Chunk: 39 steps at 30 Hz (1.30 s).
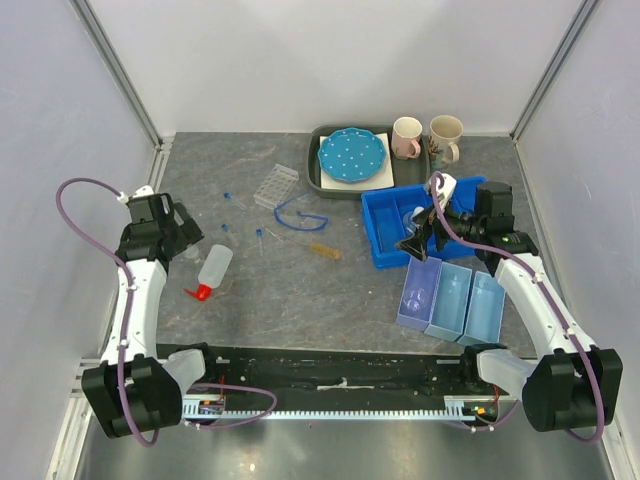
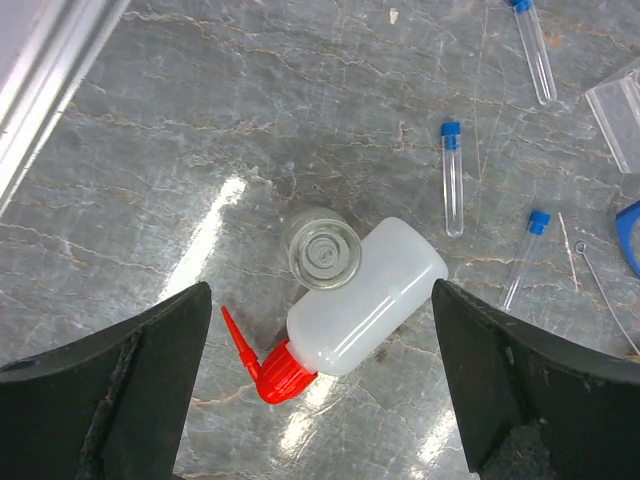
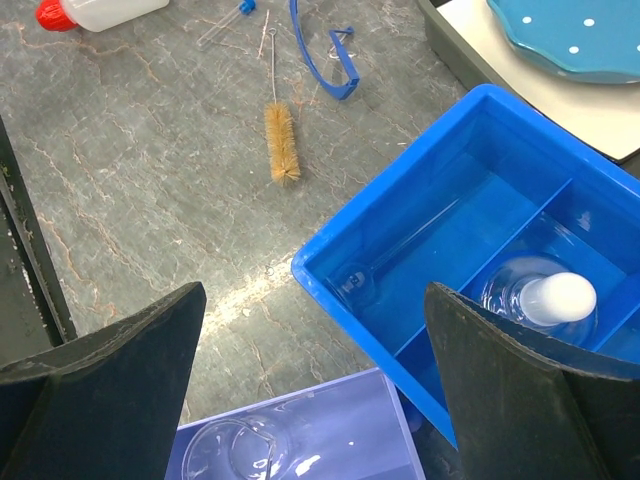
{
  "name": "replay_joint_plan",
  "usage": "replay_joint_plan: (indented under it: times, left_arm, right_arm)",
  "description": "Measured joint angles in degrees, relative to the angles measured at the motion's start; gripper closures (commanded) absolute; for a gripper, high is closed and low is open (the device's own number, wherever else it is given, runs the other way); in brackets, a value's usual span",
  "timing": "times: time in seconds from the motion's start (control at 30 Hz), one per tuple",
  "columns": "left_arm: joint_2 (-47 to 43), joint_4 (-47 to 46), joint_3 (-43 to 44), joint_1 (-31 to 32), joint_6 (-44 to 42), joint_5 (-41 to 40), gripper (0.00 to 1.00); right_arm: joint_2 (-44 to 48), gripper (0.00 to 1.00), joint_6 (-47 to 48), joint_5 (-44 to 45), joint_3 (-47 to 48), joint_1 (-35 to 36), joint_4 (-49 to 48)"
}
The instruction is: Organize the chemistry lab equipment
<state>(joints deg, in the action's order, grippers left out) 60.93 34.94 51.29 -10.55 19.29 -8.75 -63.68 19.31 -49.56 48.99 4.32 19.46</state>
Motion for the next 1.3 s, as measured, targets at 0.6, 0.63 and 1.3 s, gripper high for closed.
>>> replay_joint_plan:
  times: [0.6,0.63,1.3]
  left_arm:
    - [19.96,-1.53,3.28,-3.26,5.14,4.33,0.07]
    - [19.98,-1.53,3.28,-3.26,5.25,4.33,0.08]
    - [25.07,-0.79,3.28,-3.26,6.16,5.07,0.34]
  right_arm:
    - [-1.55,0.03,-0.02,-3.41,0.00,0.02,1.01]
    - [-1.73,0.03,-0.02,-3.50,0.00,0.02,1.05]
    - [-2.19,0.02,-0.04,-5.18,0.00,0.35,1.22]
